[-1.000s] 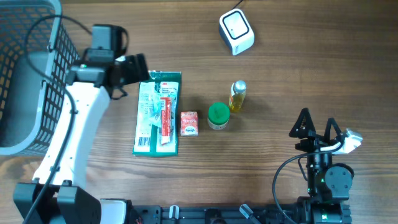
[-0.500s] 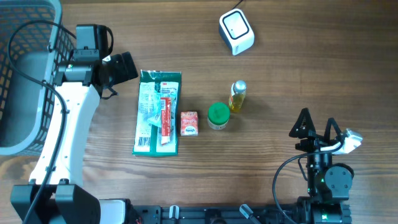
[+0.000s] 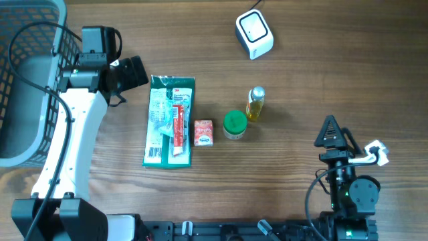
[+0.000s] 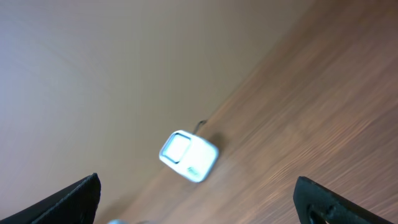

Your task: Scan the item barcode

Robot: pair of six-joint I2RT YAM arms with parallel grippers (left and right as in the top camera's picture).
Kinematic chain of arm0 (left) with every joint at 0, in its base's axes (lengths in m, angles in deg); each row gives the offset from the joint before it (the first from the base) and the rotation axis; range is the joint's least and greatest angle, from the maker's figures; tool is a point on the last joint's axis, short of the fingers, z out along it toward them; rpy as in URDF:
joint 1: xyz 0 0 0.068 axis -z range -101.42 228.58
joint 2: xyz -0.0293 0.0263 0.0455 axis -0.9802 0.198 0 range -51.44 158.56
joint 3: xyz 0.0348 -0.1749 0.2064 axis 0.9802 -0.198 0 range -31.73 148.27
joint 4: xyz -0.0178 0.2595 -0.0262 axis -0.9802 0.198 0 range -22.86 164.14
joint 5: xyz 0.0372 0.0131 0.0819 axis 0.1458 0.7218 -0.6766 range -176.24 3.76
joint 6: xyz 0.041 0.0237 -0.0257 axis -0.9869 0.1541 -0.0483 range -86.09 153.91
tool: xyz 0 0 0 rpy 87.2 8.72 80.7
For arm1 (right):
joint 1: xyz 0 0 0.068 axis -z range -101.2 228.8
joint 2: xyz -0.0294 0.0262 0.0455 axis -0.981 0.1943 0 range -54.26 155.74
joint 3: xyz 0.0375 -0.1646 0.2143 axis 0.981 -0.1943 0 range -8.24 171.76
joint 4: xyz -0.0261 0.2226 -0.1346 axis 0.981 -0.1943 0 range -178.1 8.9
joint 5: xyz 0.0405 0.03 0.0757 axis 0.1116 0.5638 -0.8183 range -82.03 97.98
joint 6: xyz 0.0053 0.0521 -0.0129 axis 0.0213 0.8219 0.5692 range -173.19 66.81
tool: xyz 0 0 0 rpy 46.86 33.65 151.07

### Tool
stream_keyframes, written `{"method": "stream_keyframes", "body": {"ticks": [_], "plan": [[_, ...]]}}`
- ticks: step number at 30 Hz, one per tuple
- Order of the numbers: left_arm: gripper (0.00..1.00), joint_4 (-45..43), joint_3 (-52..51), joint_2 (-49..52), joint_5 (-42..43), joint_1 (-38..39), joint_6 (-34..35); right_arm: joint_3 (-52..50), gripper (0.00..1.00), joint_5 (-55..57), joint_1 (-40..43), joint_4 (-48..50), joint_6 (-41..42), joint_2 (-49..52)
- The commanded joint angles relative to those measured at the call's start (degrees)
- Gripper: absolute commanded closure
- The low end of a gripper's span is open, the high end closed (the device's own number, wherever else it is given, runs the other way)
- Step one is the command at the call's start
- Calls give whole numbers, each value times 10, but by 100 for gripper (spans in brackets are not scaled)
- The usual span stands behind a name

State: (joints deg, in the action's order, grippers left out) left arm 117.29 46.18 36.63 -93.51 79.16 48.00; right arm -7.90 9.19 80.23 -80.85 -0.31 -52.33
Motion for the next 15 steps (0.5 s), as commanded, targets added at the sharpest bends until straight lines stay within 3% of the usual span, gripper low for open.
{"method": "stream_keyframes", "body": {"ticks": [1, 4, 10, 15], "plan": [[0, 1, 3, 2, -3, -3, 5, 0, 0, -74, -3, 0, 68, 1], [0, 1, 3, 2, -3, -3, 5, 2, 0, -167, -3, 5, -56, 5], [0, 1, 3, 2, -3, -3, 5, 65, 0, -207, -3, -57, -72, 27], [0, 0, 3, 2, -3, -3, 5, 232, 0, -207, -3, -170, -143, 114]]}}
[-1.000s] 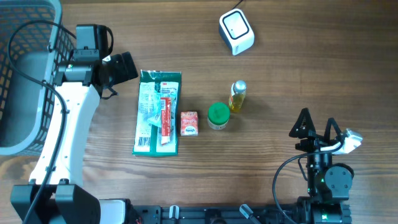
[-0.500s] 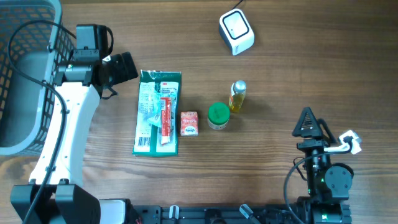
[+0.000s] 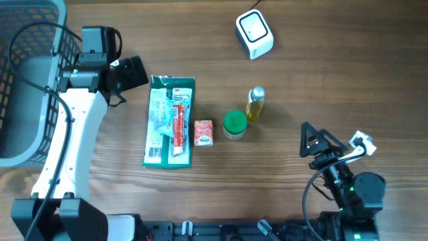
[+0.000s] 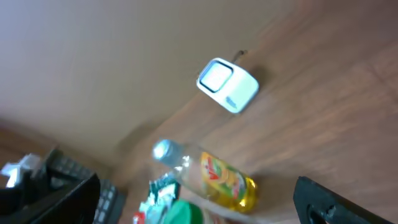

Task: Scan the item barcode
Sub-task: 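Move the right gripper over the yellow oil bottle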

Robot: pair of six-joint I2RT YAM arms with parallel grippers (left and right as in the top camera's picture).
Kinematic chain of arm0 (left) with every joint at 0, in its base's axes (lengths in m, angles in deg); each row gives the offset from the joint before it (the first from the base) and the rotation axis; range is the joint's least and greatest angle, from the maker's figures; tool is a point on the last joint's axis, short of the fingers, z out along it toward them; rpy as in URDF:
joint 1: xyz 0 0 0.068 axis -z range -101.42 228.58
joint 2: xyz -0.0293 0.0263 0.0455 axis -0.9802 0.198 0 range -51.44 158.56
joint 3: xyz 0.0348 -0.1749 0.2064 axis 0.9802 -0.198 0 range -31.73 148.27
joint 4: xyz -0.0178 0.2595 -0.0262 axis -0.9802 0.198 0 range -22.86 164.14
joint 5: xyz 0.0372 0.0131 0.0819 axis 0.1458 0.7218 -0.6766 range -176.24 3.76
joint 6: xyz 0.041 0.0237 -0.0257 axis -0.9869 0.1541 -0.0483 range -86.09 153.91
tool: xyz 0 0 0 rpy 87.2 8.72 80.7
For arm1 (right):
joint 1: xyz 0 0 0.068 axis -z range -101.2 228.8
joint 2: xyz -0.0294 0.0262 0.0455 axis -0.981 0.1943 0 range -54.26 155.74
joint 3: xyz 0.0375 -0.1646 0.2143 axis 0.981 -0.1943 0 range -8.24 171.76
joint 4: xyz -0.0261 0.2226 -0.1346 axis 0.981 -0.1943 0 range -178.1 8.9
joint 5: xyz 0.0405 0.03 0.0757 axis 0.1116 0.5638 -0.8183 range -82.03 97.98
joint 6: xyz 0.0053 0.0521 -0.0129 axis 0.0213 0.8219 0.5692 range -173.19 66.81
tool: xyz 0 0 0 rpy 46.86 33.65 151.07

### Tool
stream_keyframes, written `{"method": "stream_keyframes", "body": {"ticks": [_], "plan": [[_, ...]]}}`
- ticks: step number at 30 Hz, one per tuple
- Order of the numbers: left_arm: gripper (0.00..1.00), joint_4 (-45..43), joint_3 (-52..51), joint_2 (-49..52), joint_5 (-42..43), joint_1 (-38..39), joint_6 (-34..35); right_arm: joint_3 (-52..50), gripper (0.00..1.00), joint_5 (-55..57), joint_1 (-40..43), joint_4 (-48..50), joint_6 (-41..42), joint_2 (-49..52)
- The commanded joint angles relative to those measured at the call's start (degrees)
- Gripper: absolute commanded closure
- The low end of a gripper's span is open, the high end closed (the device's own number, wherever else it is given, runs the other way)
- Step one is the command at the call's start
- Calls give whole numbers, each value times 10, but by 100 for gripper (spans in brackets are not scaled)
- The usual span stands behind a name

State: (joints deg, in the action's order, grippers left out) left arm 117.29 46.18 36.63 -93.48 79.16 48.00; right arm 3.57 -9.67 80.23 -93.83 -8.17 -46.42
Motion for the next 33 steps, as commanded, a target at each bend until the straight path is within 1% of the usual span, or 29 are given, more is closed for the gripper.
{"method": "stream_keyframes", "body": {"ticks": [1, 4, 5, 8, 9, 11, 13, 14, 15, 17, 20, 22, 25, 27, 29, 30, 31, 33], "plan": [[0, 1, 3, 2, -3, -3, 5, 160, 0, -20, -3, -71, -80, 82], [0, 1, 3, 2, -3, -3, 5, 319, 0, -31, -3, -195, -151, 193], [0, 1, 3, 2, -3, -3, 5, 378, 0, -31, -3, -249, -178, 239], [0, 0, 3, 2, -3, -3, 5, 512, 0, -30, -3, -388, -235, 362], [0, 0, 3, 2, -3, -3, 5, 552, 0, -30, -3, -422, -240, 408], [0, 1, 3, 2, -3, -3, 5, 589, 0, -30, -3, -440, -241, 473], [0, 1, 3, 2, -3, -3, 5, 589, 2, -54, -3, -451, -239, 533], [0, 1, 3, 2, -3, -3, 5, 589, 15, -64, -3, -456, -242, 558], [0, 1, 3, 2, -3, -3, 5, 589, 24, -64, -4, -463, -243, 576], [0, 1, 3, 2, -3, -3, 5, 589, 27, -63, -10, -470, -270, 606], [0, 1, 3, 2, -3, -3, 5, 589, 28, -62, -36, -478, -313, 634], [0, 1, 3, 2, -3, -3, 5, 589, 28, -55, -59, -483, -317, 644], [0, 1, 3, 2, -3, -3, 5, 589, 27, -16, -109, -484, -307, 651], [0, 1, 3, 2, -3, -3, 5, 589, 20, 20, -139, -482, -285, 651], [0, 1, 3, 2, -3, -3, 5, 589, 16, 54, -170, -479, -267, 651], [0, 0, 3, 2, -3, -3, 5, 589, 5, 69, -191, -475, -267, 652], [0, 1, 3, 2, -3, -3, 5, 589, 0, 85, -205, -474, -266, 653], [0, 0, 3, 2, -3, -3, 5, 589, 0, 126, -233, -474, -260, 656]]}}
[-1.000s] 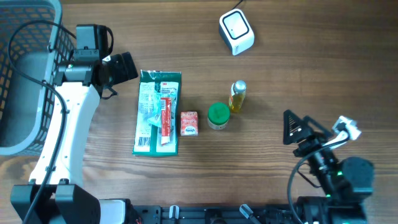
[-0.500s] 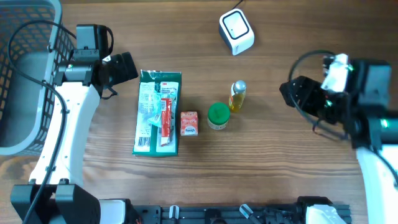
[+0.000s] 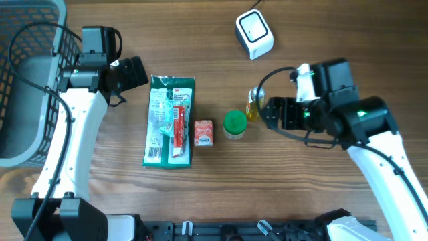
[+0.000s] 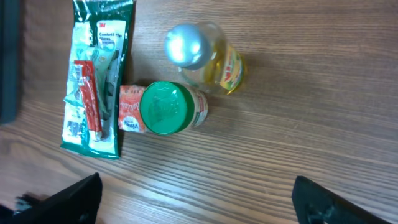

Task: Scan the item barcode
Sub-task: 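Move the right gripper over the yellow oil bottle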

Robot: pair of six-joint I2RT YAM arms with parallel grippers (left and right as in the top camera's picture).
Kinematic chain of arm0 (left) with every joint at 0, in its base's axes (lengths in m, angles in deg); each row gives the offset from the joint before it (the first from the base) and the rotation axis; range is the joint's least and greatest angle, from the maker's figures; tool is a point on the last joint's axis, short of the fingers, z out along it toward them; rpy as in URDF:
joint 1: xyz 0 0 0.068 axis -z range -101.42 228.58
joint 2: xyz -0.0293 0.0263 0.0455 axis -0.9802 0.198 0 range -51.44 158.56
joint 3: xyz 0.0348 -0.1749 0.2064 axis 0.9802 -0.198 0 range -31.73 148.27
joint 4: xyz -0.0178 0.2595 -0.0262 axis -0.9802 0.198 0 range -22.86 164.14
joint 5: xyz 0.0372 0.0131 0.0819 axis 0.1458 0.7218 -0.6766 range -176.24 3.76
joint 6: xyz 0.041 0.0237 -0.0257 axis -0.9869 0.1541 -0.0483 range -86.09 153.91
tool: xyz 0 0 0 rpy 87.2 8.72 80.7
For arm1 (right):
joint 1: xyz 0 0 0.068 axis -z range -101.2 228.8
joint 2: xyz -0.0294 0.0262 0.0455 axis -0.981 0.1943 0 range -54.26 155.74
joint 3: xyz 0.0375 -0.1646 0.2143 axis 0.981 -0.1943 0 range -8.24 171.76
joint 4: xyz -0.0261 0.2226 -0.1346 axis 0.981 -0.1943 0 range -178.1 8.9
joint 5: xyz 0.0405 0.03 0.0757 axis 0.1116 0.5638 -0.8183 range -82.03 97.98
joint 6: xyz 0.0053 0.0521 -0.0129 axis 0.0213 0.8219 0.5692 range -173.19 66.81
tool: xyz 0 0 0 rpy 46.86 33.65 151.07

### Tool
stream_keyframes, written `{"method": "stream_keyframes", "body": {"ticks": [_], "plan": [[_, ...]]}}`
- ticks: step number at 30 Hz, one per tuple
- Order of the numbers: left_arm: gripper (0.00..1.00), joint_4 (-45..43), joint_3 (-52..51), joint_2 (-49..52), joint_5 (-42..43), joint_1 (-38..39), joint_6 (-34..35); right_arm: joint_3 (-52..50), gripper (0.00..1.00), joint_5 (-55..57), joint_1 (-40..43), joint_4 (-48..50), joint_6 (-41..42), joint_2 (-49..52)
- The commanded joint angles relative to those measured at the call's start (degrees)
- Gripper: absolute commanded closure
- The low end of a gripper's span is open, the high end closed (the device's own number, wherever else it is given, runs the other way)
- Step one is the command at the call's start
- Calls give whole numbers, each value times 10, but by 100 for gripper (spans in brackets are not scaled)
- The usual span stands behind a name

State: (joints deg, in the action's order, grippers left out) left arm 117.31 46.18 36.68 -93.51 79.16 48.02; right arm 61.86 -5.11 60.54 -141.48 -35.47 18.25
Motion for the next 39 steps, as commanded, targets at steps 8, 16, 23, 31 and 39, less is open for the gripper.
{"method": "stream_keyframes", "body": {"ticks": [8, 16, 23, 31, 39], "plan": [[0, 0, 3, 2, -3, -3, 5, 7, 2, 118, -145, 38, 82, 12], [0, 0, 3, 2, -3, -3, 5, 7, 55, 118, -218, 75, 148, 12], [0, 0, 3, 2, -3, -3, 5, 7, 96, 118, -221, 75, 138, 12], [0, 0, 3, 2, -3, -3, 5, 7, 36, 133, -221, 66, 137, 12], [0, 0, 3, 2, -3, -3, 5, 18, 25, 137, -210, 56, 89, 12]]}}
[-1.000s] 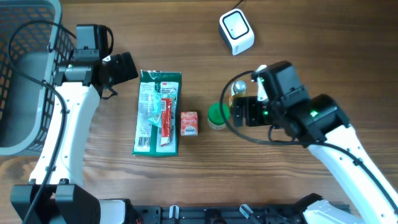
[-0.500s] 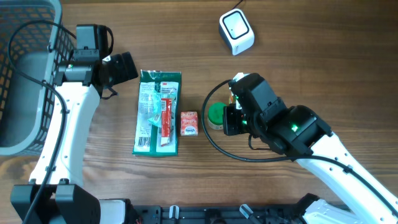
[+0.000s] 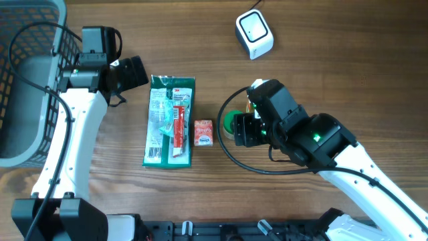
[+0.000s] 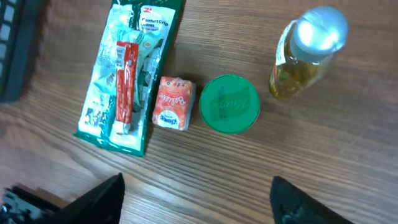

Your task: Scan the item barcode

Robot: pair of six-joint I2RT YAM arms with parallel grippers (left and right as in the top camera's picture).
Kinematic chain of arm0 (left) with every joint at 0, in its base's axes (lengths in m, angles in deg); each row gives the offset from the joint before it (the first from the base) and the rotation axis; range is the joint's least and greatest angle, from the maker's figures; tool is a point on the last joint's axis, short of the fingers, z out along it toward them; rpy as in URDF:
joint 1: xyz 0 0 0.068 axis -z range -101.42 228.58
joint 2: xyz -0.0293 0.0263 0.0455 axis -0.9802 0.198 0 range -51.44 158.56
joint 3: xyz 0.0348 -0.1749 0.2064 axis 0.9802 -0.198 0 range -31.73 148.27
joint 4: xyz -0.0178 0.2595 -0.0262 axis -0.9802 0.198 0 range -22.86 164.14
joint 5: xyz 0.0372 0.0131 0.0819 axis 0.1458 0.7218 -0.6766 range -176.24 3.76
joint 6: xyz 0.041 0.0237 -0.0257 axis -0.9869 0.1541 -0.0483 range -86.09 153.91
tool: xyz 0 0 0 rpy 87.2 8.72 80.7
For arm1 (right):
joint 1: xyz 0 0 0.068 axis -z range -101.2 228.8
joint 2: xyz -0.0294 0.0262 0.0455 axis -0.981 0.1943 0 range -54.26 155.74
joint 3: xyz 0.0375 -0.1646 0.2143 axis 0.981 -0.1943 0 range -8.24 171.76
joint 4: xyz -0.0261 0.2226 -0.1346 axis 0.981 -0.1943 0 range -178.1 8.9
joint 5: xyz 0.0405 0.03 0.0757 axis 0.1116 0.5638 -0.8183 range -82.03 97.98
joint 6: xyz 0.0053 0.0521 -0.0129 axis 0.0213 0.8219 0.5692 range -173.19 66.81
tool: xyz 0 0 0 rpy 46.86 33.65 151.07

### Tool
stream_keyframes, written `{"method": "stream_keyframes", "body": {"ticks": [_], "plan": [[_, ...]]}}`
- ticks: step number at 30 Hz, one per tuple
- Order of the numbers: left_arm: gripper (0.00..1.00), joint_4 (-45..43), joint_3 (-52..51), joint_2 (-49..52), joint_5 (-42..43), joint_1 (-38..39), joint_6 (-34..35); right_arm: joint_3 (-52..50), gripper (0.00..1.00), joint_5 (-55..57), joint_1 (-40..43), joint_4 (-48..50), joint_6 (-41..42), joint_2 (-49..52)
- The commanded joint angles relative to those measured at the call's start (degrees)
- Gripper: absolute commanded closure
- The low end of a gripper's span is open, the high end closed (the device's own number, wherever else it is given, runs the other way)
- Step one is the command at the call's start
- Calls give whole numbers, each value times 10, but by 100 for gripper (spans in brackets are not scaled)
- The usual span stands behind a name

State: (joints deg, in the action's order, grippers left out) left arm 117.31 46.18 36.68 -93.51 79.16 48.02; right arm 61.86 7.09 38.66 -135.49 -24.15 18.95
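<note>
A white barcode scanner [image 3: 254, 35] sits at the far side of the table. Four items lie in a row: a green flat pack [image 4: 127, 74], a small orange box [image 4: 172, 103], a green-lidded jar [image 4: 229, 104] and a yellow oil bottle [image 4: 305, 53]. My right gripper [image 4: 198, 190] hangs open above the table just in front of the jar, with nothing between its fingers. In the overhead view the right gripper [image 3: 239, 130] covers part of the jar [image 3: 231, 123]. My left gripper [image 3: 136, 71] rests beside the pack's far left corner; its jaws cannot be made out.
A grey wire basket [image 3: 27, 80] stands at the left edge, behind the left arm. The scanner's cable runs off the far edge. Bare wood lies in front of the row of items.
My right arm has moved left, from beside the oil bottle to over the green-lidded jar. The items lie where they were. The left arm has not moved.
My right arm was folded at the front right, its camera facing the scanner. Then it had turned toward the bottle. Then it was stretched out beside the bottle, looking down on the items, and now it hangs open over the jar.
</note>
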Motion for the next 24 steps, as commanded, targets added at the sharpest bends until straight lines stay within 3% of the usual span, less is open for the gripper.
{"method": "stream_keyframes", "body": {"ticks": [1, 9, 17, 24], "plan": [[0, 0, 3, 2, -3, -3, 5, 30, 27, 13, 18, -13, -24, 5], [0, 0, 3, 2, -3, -3, 5, 233, 23, 9, 127, -171, -69, 58], [0, 0, 3, 2, -3, -3, 5, 232, 13, 27, 130, -179, -80, 178], [0, 0, 3, 2, -3, -3, 5, 232, 12, 49, 130, -125, -78, 287]]}}
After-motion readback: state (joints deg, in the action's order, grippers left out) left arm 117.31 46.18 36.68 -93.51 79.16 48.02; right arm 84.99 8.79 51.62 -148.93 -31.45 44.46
